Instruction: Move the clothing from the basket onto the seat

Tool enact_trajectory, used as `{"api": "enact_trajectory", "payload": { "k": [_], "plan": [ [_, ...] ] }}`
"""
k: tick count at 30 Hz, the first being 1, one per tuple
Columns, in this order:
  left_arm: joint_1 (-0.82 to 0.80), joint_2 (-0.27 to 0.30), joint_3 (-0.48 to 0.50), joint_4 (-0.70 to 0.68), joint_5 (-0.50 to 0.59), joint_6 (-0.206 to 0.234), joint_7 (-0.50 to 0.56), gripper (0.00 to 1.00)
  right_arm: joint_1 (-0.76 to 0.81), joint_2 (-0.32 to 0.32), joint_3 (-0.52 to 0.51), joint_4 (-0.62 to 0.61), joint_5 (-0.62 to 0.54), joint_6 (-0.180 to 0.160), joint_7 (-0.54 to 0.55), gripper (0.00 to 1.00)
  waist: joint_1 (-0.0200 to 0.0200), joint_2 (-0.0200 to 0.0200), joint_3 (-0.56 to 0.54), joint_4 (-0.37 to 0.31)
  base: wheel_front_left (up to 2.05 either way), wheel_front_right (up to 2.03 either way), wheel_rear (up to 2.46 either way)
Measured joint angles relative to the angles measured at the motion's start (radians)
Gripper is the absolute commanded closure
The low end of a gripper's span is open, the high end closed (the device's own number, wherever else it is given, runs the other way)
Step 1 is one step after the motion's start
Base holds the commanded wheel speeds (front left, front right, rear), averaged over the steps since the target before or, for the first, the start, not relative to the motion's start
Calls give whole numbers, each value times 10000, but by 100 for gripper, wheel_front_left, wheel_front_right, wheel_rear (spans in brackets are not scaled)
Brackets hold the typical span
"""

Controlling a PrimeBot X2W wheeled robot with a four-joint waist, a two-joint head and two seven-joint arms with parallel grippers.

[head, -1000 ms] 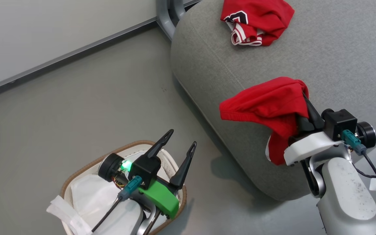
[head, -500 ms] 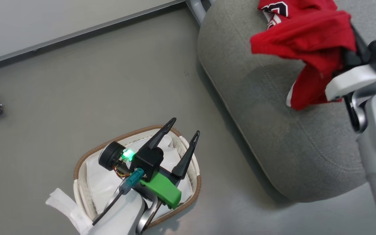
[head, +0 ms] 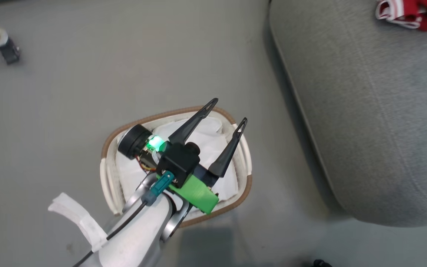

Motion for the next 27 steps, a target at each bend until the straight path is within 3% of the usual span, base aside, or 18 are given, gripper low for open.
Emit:
{"api": "enact_trajectory", "payload": {
  "k": [6, 13, 19, 20, 22, 27],
  "plan": [
    [-327, 54, -174, -932, 213, 19, 213, 0, -116, -479, -1053, 462, -217, 0, 140, 100, 0, 0, 1098, 594, 0, 0, 0],
    [-569, 173, -261, -1227, 410, 94, 397, 0, 408, 581, -1576, 1636, -715, 0, -136, 100, 1, 0, 2281, 1056, 0, 0, 0],
    [-592, 307, -134, -1237, 405, 226, 430, 0, 531, 1039, -1599, 1948, -1039, 0, -479, 66, 1, 0, 2837, 1214, 0, 0, 0],
    [-591, 328, -117, -1216, 385, 244, 430, 0, 538, 1127, -1576, 1944, -1041, 0, -508, 53, 1, -1, 2854, 1192, 0, 0, 0],
    [-591, 349, -94, -1198, 370, 286, 430, 0, 559, 1175, -1553, 1916, -1057, 0, -566, 0, 0, -1, 2843, 1135, 0, 0, 0],
    [-575, 399, -82, -1101, 267, 332, 391, 0, 895, 1473, -1569, 1565, -953, 0, -621, 0, 0, -1, 2642, 913, 0, 0, 0]
  ]
}}
